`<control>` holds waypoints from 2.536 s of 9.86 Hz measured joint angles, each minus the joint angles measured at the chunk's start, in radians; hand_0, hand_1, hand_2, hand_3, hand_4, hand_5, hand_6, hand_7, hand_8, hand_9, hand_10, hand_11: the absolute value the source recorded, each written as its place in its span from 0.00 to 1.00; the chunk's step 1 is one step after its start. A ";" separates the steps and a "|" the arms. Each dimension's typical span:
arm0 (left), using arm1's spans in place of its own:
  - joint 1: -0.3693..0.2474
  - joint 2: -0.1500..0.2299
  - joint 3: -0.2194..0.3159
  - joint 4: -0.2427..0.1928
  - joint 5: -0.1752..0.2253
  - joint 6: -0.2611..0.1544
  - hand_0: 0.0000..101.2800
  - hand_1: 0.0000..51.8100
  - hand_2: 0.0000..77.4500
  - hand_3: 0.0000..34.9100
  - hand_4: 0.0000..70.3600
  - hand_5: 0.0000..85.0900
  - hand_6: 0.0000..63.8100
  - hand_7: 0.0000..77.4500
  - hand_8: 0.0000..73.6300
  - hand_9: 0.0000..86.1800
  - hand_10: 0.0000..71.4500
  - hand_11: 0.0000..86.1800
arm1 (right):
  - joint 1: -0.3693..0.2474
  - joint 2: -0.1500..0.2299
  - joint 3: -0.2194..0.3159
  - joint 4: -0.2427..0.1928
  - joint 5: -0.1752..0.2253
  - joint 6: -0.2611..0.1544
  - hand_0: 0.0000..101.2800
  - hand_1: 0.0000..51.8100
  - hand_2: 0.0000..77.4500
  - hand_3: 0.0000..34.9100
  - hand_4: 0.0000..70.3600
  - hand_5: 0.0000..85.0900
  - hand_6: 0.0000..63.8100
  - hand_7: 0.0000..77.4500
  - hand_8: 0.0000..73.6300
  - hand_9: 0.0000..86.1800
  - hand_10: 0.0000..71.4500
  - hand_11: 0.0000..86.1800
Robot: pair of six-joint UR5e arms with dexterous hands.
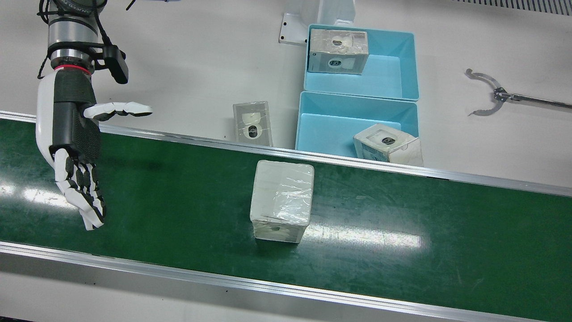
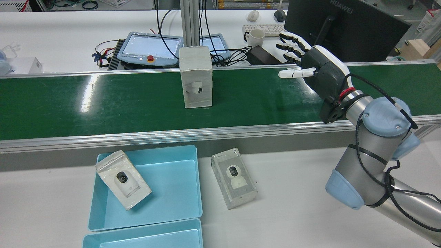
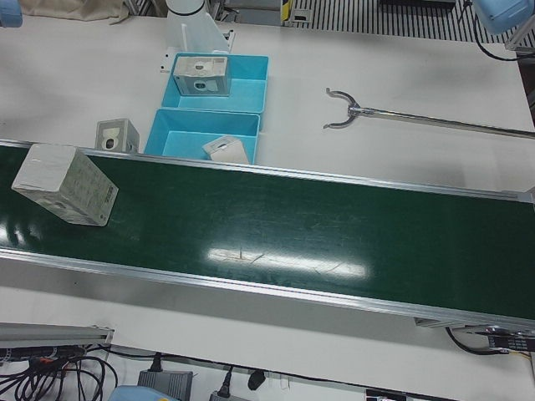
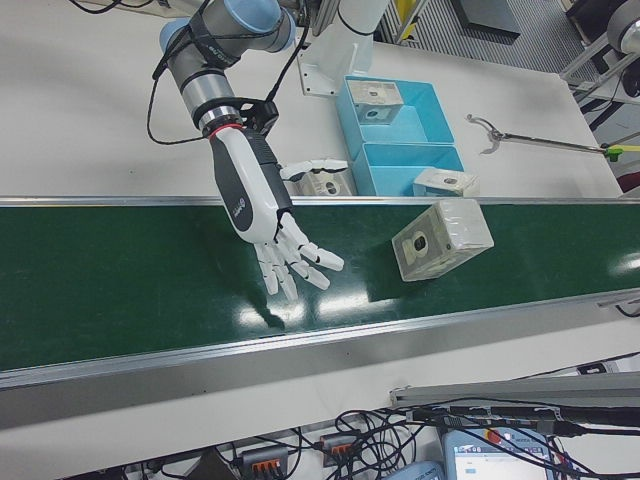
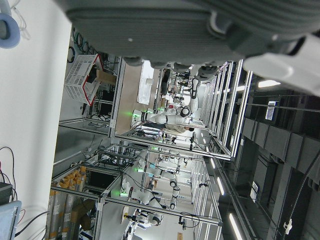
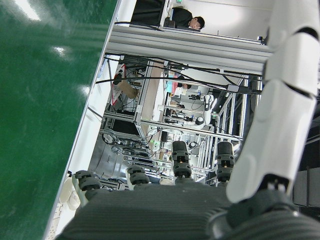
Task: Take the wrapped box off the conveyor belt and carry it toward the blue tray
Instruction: 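Reach the right hand to the wrapped white box and close fingers around it, then lift the wrapped box off the belt and carry it toward the blue tray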
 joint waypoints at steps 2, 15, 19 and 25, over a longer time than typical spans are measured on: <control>0.000 0.000 0.000 0.000 0.000 0.000 0.00 0.00 0.01 0.00 0.00 0.01 0.00 0.01 0.01 0.01 0.00 0.00 | 0.015 0.002 0.007 -0.004 -0.003 0.008 0.41 0.21 0.17 0.88 0.01 0.25 0.00 0.22 0.02 0.08 0.05 0.07; 0.000 0.000 0.000 0.000 0.000 0.000 0.00 0.00 0.01 0.00 0.00 0.01 0.00 0.01 0.01 0.00 0.00 0.00 | -0.014 0.137 -0.157 0.015 0.001 0.004 0.44 0.25 0.20 0.86 0.02 0.23 0.00 0.23 0.01 0.08 0.05 0.07; 0.000 0.000 0.000 0.000 0.000 0.000 0.00 0.00 0.01 0.00 0.00 0.01 0.00 0.01 0.01 0.00 0.01 0.00 | -0.038 0.174 -0.182 0.019 0.005 0.006 0.43 0.22 0.16 0.86 0.01 0.22 0.00 0.23 0.01 0.08 0.02 0.05; 0.000 0.000 0.000 0.000 0.000 0.000 0.00 0.00 0.01 0.00 0.00 0.01 0.00 0.01 0.01 0.01 0.00 0.00 | -0.132 0.209 -0.174 0.016 0.053 0.005 0.43 0.16 0.39 0.85 0.33 0.36 0.01 0.33 0.01 0.06 0.09 0.10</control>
